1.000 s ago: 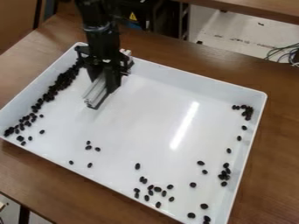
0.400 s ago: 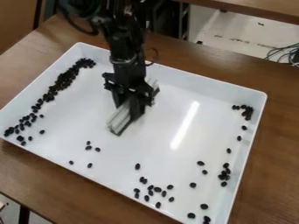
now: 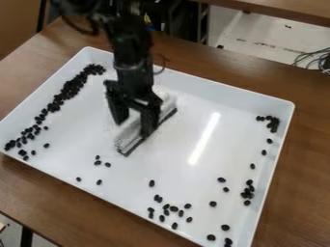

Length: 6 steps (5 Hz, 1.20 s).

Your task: Sweep into pile

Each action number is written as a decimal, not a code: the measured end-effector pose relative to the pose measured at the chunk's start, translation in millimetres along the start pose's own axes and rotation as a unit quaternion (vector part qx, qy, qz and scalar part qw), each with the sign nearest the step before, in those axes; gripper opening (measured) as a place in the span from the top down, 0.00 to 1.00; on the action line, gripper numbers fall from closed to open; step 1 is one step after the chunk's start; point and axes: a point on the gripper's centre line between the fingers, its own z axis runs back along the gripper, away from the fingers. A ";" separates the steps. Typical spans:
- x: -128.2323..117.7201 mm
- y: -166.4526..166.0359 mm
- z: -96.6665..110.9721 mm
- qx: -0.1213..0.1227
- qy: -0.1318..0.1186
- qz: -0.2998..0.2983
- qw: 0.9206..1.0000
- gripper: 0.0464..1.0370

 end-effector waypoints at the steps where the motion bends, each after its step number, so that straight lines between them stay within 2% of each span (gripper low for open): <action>1: -3.4 -7.6 21.9 0.012 -0.004 -0.017 1.000 0.02; 2: -6.3 -11.1 40.4 0.013 -0.004 -0.016 1.000 0.03; 3: -11.8 -29.5 59.5 0.038 -0.006 -0.024 0.999 0.04; 4: -27.0 -60.0 66.4 0.051 -0.012 -0.050 0.997 0.04; 5: -38.2 -99.8 62.2 0.061 -0.010 -0.110 0.992 0.04; 6: -46.4 -128.3 56.7 0.065 -0.015 -0.171 0.983 0.04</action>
